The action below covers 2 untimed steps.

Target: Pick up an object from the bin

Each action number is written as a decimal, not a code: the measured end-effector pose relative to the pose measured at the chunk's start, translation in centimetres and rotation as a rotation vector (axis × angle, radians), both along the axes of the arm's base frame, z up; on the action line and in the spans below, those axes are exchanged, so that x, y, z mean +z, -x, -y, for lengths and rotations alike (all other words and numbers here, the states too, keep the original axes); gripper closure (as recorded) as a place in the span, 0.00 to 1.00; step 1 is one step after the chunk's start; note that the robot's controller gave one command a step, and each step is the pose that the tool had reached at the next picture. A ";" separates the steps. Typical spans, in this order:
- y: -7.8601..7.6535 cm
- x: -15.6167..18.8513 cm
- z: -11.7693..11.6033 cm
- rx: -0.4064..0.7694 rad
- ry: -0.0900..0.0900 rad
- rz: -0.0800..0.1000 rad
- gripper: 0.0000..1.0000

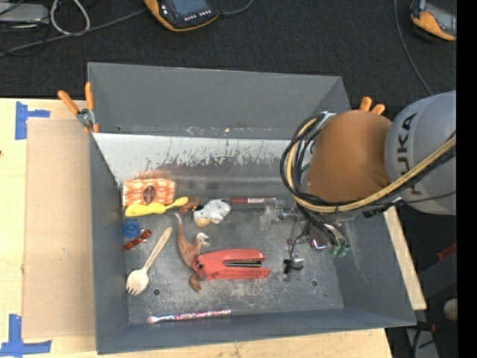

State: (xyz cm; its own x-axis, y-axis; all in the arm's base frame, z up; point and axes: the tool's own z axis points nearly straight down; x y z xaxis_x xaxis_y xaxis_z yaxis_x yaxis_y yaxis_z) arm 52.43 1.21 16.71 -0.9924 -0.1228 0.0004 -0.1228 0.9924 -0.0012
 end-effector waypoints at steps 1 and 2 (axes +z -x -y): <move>1.5 -5.3 -4.1 -0.046 -0.003 0.000 0.00; 1.1 -9.2 -5.2 -0.169 -0.003 0.013 1.00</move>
Offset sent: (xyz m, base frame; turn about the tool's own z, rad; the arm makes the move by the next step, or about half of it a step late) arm -0.0097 0.0513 -0.0907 0.1723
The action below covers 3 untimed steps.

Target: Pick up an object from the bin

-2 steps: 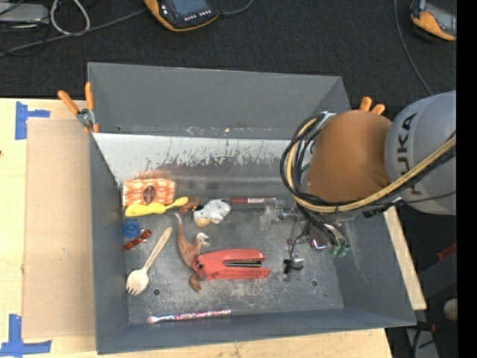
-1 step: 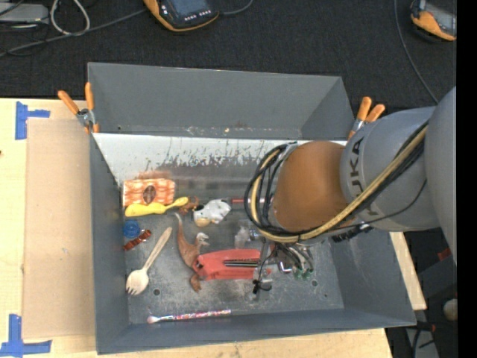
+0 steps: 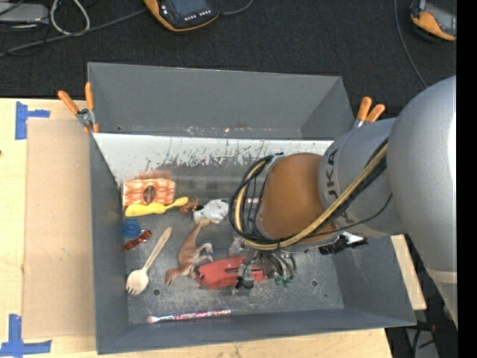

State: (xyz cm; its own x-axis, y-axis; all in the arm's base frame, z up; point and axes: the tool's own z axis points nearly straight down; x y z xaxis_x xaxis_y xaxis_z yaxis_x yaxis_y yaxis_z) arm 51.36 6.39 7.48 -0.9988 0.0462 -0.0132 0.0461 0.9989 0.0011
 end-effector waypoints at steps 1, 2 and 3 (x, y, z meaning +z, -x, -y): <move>0.0 0.0 0.0 0.000 0.000 0.000 1.00; 1.2 1.7 1.5 0.020 -0.003 -0.011 1.00; -0.8 -0.6 1.8 -0.015 -0.002 -0.012 1.00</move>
Offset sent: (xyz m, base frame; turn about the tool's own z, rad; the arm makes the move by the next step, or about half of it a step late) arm -0.0289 -0.0727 0.0827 -0.0345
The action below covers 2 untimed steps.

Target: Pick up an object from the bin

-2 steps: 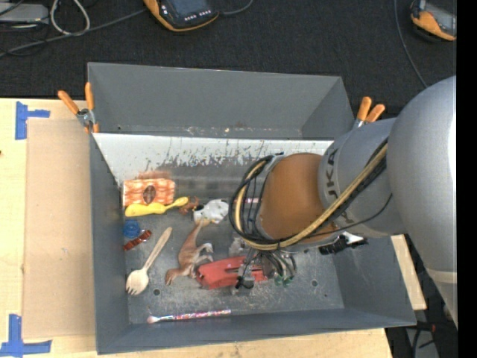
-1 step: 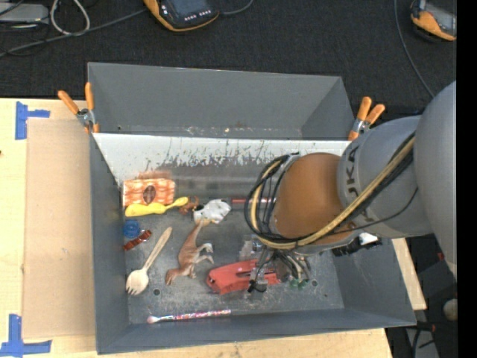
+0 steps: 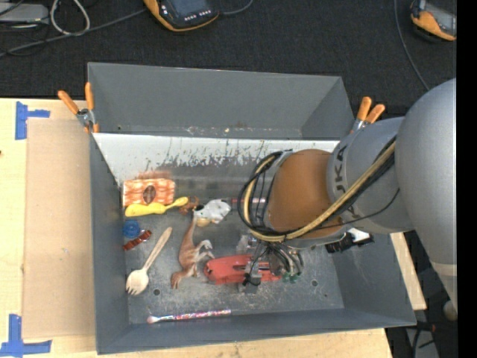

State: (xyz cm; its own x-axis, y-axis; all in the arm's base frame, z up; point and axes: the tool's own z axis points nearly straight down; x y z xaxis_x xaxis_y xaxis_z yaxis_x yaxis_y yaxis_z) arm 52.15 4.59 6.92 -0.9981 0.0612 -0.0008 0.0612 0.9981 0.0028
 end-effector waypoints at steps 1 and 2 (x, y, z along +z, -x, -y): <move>0.0 0.0 0.0 0.001 0.000 0.000 1.00; -1.6 19.4 -1.7 0.083 0.000 0.005 1.00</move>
Offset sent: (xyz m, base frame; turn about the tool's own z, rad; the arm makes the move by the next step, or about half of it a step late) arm 0.0152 0.0170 0.1928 -0.0863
